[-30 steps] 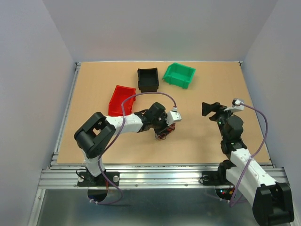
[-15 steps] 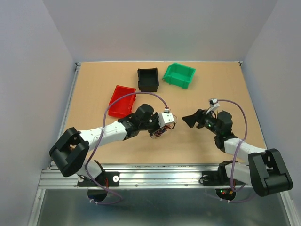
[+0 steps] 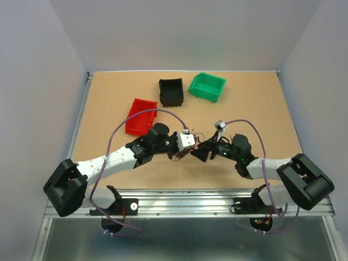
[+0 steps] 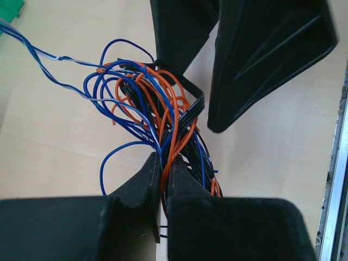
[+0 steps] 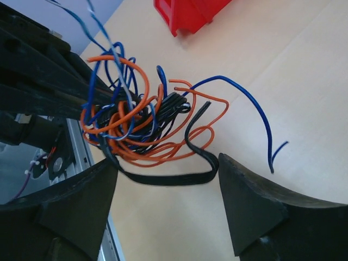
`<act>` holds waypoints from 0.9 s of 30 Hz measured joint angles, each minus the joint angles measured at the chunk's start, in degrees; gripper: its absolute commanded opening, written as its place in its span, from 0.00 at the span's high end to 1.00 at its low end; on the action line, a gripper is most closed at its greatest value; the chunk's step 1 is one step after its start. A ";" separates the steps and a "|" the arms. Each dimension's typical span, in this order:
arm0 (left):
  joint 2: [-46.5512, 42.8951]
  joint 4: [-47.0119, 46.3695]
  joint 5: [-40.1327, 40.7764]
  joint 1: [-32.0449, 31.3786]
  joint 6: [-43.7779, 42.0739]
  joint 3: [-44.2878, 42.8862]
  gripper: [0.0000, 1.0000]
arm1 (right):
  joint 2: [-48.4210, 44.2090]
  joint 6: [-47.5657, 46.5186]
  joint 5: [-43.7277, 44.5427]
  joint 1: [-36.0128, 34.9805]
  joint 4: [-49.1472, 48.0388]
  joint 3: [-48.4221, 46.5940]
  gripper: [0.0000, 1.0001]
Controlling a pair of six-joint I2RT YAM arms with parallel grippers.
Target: Untangle the cables
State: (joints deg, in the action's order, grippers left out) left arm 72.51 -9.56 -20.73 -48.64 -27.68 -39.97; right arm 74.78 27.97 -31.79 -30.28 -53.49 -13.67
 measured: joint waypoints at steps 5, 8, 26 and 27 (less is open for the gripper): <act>-1.20 0.00 -1.73 0.07 -0.70 0.13 1.00 | 7.32 -0.07 0.74 -2.64 -3.91 -2.58 0.32; -1.18 0.52 -1.99 0.42 -1.07 0.13 1.00 | 10.25 0.76 0.81 -3.10 -8.28 -2.69 0.41; -3.10 -4.46 -3.15 6.86 4.17 0.26 0.93 | 10.84 5.92 11.19 -5.11 -20.61 -2.60 1.00; -3.50 -5.18 -2.93 7.17 4.90 0.33 0.88 | 9.86 5.99 12.63 -5.29 -20.28 -2.60 0.99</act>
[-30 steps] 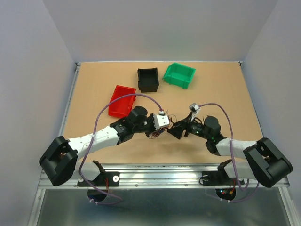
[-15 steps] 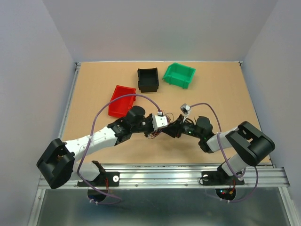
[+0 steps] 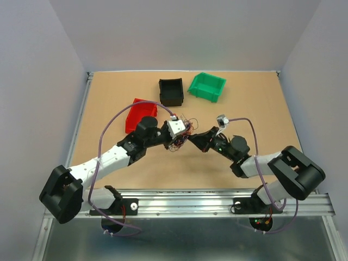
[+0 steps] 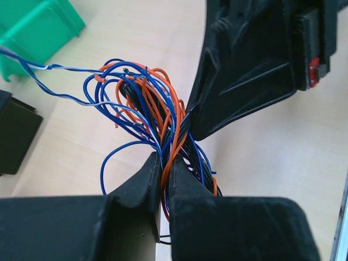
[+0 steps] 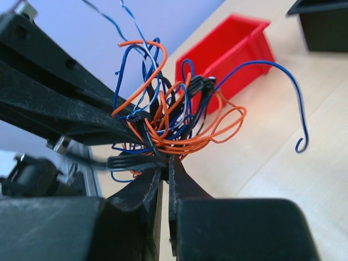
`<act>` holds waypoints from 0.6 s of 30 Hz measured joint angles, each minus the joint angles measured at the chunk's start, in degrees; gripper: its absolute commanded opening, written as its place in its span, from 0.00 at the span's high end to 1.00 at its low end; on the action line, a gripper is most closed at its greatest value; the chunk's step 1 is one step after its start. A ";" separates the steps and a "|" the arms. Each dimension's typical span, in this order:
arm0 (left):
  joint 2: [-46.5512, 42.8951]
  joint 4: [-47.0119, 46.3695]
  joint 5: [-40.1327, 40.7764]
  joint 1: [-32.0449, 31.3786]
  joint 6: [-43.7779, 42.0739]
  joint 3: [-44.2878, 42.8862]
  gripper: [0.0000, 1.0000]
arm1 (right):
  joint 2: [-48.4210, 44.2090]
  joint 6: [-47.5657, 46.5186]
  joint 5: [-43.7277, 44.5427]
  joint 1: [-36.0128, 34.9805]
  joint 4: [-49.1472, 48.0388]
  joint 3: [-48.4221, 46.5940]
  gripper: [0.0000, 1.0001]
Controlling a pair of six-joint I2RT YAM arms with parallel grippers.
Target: Untangle the cables
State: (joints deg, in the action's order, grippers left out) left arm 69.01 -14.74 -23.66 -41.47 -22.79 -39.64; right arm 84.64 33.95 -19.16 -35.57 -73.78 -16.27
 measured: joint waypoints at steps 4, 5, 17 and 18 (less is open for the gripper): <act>-1.03 -3.74 -2.36 3.93 3.85 0.35 0.71 | -5.75 -0.04 6.80 -1.03 3.34 0.04 1.00; -1.03 -4.35 -3.02 4.90 4.74 0.35 0.69 | -7.02 -0.17 8.59 -1.33 4.70 0.04 0.99; -1.01 -4.13 1.33 13.84 5.99 0.35 0.94 | -26.40 -3.43 28.48 1.07 24.28 7.37 0.99; -0.81 -3.96 0.96 13.81 5.79 0.31 0.93 | -27.47 -3.69 28.76 1.07 25.22 7.61 1.00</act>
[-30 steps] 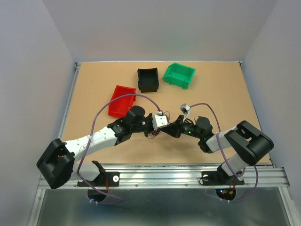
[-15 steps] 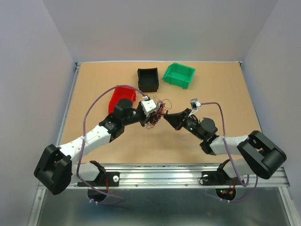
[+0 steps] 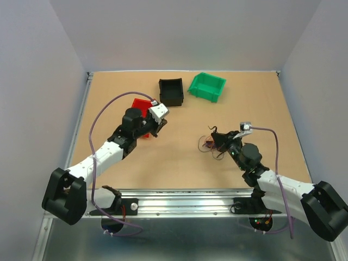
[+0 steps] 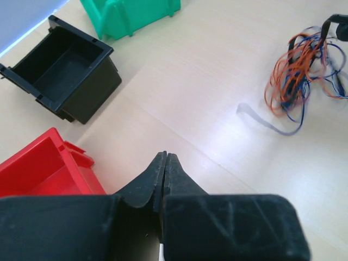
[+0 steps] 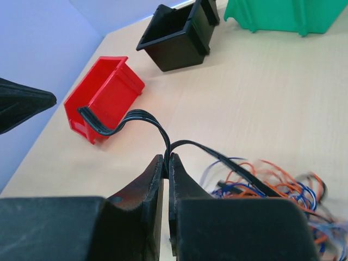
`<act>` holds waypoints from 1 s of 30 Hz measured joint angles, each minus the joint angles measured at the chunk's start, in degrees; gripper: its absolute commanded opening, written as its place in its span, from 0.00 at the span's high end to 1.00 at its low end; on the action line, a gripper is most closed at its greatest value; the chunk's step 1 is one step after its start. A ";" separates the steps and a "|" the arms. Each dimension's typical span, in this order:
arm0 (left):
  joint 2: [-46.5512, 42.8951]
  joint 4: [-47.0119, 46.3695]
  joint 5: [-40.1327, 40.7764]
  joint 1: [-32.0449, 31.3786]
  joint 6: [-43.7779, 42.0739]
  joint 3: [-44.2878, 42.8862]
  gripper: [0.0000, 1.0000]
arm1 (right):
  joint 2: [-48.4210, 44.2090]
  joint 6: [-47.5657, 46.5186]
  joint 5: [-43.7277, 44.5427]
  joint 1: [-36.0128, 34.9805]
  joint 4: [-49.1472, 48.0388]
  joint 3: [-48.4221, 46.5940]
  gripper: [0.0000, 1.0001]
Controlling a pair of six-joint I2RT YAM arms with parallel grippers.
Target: Untangle the cables
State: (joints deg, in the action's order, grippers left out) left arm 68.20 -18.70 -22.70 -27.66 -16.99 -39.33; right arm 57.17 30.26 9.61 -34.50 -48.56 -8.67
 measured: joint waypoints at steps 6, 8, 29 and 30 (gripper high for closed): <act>2.12 2.32 -4.26 -0.20 -2.34 -0.04 0.38 | -3.06 -1.62 -0.31 -0.02 4.87 0.04 0.99; 2.67 3.19 -5.35 -1.81 -3.56 -0.07 0.34 | -3.06 -2.14 -1.88 0.00 6.16 0.02 1.00; 8.61 -1.18 -7.82 -11.85 -7.89 -0.59 0.19 | -2.29 -2.49 -17.16 0.00 14.14 -11.56 1.00; 9.46 -1.84 -7.56 -11.85 -7.58 -1.01 0.19 | -2.16 -2.47 -17.35 -0.02 14.32 -11.58 1.00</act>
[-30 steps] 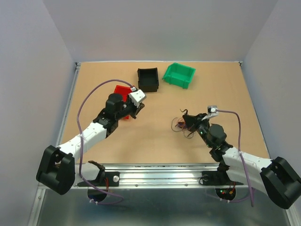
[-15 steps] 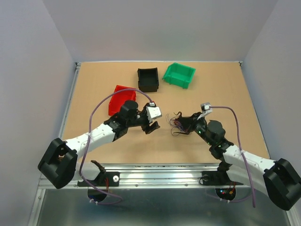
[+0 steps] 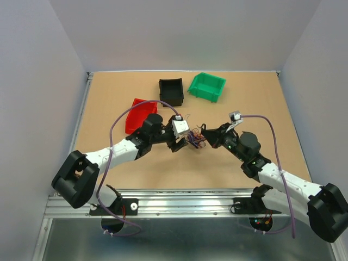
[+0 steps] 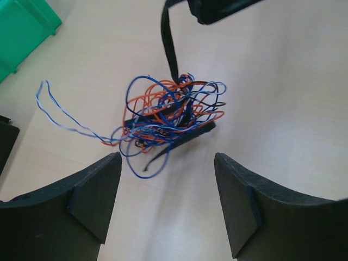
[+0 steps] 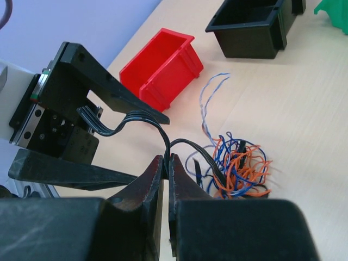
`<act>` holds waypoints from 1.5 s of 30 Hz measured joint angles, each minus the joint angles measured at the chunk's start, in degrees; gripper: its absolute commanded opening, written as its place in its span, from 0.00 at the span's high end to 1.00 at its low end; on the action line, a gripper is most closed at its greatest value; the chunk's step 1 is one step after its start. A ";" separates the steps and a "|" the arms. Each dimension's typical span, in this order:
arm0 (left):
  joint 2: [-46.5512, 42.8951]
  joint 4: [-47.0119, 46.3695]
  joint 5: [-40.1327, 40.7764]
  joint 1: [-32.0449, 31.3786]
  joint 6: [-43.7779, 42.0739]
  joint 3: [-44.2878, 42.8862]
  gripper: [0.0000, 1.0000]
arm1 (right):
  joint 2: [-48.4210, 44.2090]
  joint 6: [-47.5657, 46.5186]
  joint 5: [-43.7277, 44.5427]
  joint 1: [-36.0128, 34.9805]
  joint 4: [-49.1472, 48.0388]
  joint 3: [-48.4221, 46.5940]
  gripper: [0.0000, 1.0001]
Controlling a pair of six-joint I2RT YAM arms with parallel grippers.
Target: Untangle the cables
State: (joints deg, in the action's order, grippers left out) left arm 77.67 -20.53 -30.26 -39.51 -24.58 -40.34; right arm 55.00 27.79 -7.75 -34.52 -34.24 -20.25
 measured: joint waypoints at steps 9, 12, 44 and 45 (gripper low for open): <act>1.77 -3.50 0.50 -1.79 -0.02 -0.42 0.26 | 1.73 -0.11 -0.87 0.00 1.44 -1.11 0.99; 2.80 -5.03 1.18 -3.82 -0.39 -0.76 0.26 | 1.73 -0.11 -1.09 0.00 1.46 -1.62 0.99; 13.75 -6.12 2.29 5.03 1.09 -8.57 1.00 | -29.83 0.20 21.59 0.00 14.84 0.28 0.99; 12.68 -6.14 1.42 5.14 1.11 -8.57 1.00 | -31.56 0.04 22.45 0.00 16.02 0.50 1.00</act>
State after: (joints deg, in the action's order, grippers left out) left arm 90.35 -26.68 -28.84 -34.37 -23.46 -48.90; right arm 23.44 27.83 14.70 -34.52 -18.22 -19.75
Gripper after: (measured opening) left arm 0.018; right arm 0.083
